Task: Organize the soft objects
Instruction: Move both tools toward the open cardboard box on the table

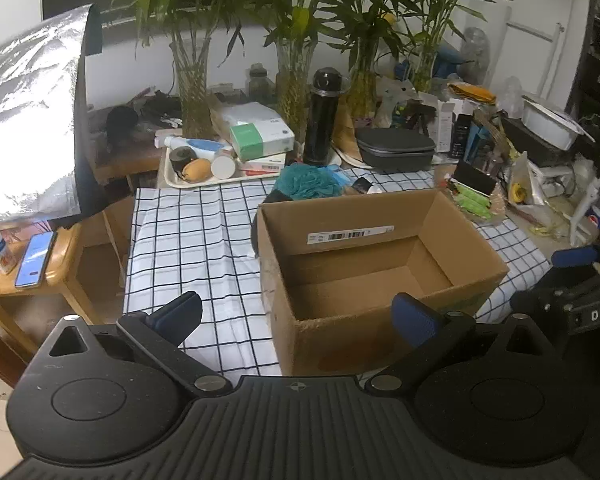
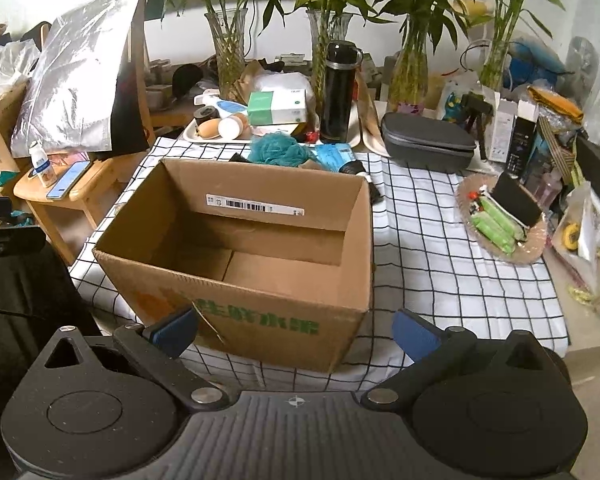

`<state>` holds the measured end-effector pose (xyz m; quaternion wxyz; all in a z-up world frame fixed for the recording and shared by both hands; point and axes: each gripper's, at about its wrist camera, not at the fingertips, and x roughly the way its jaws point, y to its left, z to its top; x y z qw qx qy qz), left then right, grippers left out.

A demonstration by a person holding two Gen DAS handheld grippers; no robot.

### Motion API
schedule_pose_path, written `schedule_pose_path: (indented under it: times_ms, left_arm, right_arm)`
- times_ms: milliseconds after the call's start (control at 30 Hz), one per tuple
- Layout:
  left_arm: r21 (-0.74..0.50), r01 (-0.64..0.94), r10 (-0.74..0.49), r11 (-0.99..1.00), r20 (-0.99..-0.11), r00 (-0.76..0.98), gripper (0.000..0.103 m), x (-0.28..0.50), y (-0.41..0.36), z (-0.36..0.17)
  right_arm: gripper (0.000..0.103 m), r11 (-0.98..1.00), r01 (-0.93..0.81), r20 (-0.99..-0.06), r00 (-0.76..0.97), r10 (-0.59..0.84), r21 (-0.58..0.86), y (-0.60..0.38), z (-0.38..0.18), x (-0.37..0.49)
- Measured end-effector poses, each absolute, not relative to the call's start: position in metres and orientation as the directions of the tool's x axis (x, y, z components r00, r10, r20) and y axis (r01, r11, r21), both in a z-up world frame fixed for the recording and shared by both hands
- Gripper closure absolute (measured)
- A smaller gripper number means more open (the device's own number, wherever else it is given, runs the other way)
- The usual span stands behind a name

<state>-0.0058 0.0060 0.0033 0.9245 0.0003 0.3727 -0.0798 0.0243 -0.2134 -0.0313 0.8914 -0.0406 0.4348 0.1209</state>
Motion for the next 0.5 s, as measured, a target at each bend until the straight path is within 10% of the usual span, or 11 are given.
schedule_pose_path:
  times_ms: [500]
  left_arm:
    - [-0.098, 0.081, -0.125, 0.992, -0.649, 0.751, 0.0, 0.03, 0.008, 0.001]
  right_arm:
    - [0.0, 0.959, -0.274, -0.785, 0.576, 0.228, 0.077, -0.23, -0.051, 0.046]
